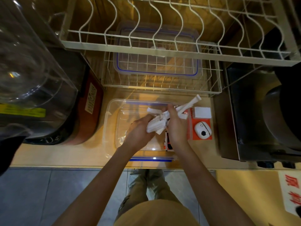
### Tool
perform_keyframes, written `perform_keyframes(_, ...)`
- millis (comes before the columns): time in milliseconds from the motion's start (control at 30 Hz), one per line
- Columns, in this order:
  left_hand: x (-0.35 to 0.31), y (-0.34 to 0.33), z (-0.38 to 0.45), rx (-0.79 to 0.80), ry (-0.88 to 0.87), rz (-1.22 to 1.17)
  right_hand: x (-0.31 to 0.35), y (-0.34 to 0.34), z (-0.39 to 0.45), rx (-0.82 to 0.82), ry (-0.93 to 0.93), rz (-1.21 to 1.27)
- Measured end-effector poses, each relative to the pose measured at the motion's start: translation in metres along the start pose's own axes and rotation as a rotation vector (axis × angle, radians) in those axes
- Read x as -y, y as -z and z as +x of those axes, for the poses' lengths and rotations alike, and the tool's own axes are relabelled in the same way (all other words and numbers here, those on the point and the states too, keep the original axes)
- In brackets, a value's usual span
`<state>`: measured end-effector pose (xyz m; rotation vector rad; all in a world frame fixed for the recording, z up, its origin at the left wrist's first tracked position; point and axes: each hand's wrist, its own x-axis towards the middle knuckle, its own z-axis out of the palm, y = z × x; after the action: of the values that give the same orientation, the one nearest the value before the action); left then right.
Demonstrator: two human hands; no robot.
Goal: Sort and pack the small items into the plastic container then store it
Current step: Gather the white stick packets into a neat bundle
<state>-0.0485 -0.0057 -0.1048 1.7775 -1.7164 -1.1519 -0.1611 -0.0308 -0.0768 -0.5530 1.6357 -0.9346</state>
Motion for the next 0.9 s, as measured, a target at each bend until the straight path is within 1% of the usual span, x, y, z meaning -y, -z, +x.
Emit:
perform_keyframes(133,-0.003,0.002,-0.001,-0.005,0.012,-0.041,0.010,0.006,-0.009,-0.030,0.152,0.020)
perform_keyframes(267,-0.004,0.007,-0.003,-0.030,0.029,-0.094,0.022,0.014,-0.017,0.022,0.363,-0.065)
perform_keyframes(367,-0.004,0.009,-0.005,-0.068,0.051,-0.162,0.030,0.020,-0.027,0.071,0.393,-0.042)
perform_keyframes(433,-0.002,0.009,-0.007,-0.108,0.093,-0.286,0.037,0.027,-0.035,0.071,0.453,-0.039)
perform_keyframes(500,0.000,0.010,-0.007,-0.180,0.153,-0.408,0.045,0.036,-0.040,0.028,0.551,-0.018)
perform_keyframes(567,0.001,0.012,-0.007,-0.254,0.180,-0.457,0.050,0.043,-0.042,0.001,0.608,-0.002)
perform_keyframes(633,-0.002,0.015,-0.005,-0.301,0.190,-0.523,0.048,0.047,-0.041,0.039,0.610,-0.061)
perform_keyframes(700,-0.004,0.016,-0.003,-0.301,0.188,-0.609,0.039,0.044,-0.038,0.109,0.546,-0.161)
perform_keyframes(767,-0.006,0.016,-0.002,-0.268,0.178,-0.669,0.029,0.036,-0.034,0.176,0.470,-0.218)
perform_keyframes(900,-0.002,0.014,-0.002,-0.137,0.135,-0.729,0.013,0.012,-0.029,0.283,0.409,-0.165)
